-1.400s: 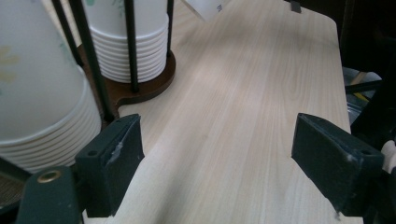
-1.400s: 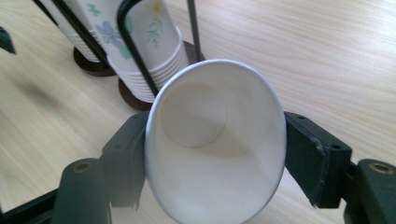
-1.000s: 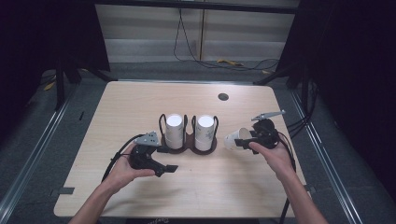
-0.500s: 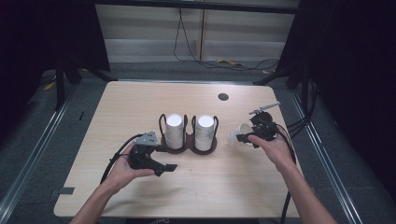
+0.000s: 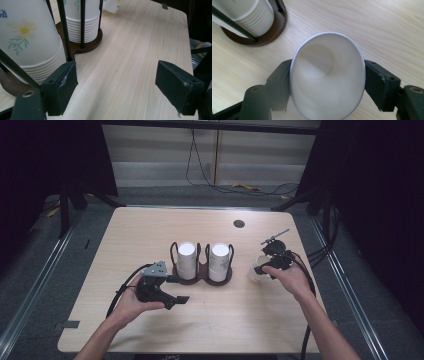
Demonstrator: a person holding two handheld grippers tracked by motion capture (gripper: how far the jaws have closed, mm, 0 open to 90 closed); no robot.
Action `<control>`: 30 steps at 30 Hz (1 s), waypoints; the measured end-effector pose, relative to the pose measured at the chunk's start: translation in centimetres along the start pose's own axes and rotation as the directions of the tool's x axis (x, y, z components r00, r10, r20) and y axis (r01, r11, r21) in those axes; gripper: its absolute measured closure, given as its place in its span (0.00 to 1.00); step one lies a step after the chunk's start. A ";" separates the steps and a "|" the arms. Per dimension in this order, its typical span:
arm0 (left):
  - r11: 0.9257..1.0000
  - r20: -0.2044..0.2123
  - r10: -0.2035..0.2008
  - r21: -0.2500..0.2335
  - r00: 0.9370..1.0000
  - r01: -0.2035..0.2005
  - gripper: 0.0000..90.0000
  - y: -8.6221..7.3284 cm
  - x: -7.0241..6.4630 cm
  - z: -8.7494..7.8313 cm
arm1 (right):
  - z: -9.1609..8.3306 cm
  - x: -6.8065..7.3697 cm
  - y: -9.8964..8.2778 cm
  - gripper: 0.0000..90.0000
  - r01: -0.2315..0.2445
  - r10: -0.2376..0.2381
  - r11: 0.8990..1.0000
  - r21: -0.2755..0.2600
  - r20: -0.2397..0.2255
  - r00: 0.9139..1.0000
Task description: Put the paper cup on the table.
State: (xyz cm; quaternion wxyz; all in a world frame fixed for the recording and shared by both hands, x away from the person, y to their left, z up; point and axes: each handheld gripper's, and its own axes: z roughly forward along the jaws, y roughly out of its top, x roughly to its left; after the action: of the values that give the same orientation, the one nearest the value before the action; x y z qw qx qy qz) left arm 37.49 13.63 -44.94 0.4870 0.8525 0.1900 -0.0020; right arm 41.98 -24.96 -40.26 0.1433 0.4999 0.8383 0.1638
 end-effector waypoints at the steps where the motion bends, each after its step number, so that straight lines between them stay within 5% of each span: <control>1: 1.000 -0.001 0.003 -0.004 1.000 -0.003 0.20 0.0 0.0 0.0 | 0.1 0.0 0.1 0.32 0.006 -0.006 1.000 0.007 0.006 1.000; 7: 1.000 -0.011 -0.009 -0.009 1.000 0.009 0.20 0.0 0.2 -0.2 | 1.0 0.4 0.5 0.29 0.026 -0.029 0.999 0.041 0.084 0.996; 30: 1.000 -0.023 -0.021 -0.016 1.000 0.020 0.20 -0.2 0.4 -0.8 | 2.4 0.1 -0.2 0.21 -0.045 0.045 0.999 -0.020 0.017 0.999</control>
State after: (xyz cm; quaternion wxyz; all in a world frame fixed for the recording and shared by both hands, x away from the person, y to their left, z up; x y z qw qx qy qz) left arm 37.61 14.56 -44.75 0.4915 0.8465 0.2043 0.0045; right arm 42.70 -24.62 -42.53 0.1518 0.5186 0.8239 0.1706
